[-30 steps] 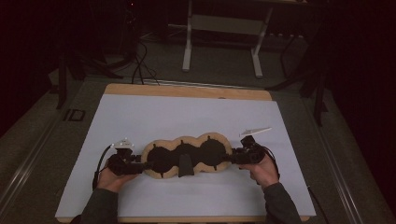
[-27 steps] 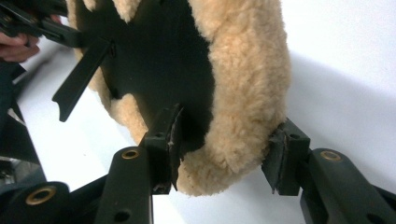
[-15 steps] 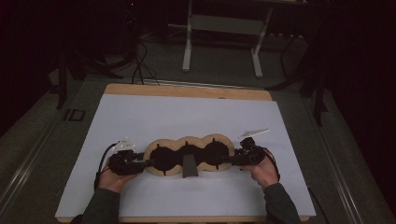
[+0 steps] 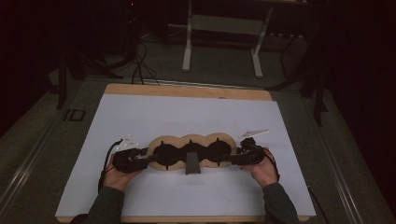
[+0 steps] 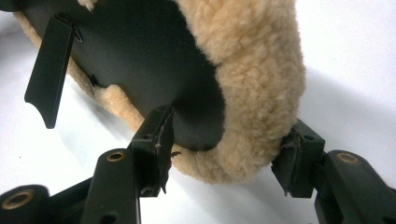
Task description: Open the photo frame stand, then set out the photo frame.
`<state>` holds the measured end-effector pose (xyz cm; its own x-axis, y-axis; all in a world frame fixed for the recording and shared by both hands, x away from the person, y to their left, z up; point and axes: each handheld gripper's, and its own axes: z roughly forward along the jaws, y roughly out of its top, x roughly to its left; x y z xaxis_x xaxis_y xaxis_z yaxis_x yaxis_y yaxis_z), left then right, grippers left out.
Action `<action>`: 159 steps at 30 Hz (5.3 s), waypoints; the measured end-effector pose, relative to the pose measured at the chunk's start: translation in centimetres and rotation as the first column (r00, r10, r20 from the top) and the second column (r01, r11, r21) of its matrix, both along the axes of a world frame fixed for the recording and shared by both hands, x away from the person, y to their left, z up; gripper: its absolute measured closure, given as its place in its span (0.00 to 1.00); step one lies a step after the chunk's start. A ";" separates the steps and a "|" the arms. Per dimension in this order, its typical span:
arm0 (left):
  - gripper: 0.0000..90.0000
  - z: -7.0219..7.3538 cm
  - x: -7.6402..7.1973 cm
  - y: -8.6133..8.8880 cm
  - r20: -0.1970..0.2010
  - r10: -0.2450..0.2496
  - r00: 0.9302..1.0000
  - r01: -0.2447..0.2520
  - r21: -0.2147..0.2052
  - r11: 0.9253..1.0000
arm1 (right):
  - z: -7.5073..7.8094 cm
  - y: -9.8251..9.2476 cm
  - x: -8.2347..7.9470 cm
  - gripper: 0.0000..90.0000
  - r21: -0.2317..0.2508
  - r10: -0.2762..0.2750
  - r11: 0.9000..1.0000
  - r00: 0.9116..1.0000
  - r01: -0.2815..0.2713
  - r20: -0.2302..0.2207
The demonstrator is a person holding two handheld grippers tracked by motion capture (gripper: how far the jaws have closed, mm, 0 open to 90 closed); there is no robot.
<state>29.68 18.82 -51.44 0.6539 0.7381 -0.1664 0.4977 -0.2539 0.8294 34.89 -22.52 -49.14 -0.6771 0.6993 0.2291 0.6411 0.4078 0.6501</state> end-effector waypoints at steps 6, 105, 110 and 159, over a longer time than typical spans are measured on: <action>0.64 0.6 0.1 -1.1 0.066 0.013 0.998 -0.019 0.084 0.996 | -0.1 -0.1 0.1 0.49 -0.015 -0.008 1.000 0.999 0.009 0.047; 0.54 2.0 -2.4 0.5 0.097 -0.046 0.994 0.048 -0.020 0.999 | -1.8 -3.0 -2.9 0.45 0.005 -0.100 0.995 0.992 0.100 0.072; 0.54 2.3 -2.4 1.2 0.111 -0.036 0.993 0.042 -0.052 0.998 | -1.6 -2.8 -3.1 0.38 0.027 -0.076 0.997 0.995 0.074 0.067; 0.93 2.1 -1.1 1.2 0.097 0.129 0.987 -0.122 -0.075 0.990 | -1.1 -3.2 -3.9 0.94 0.019 -0.007 1.000 1.000 0.007 0.020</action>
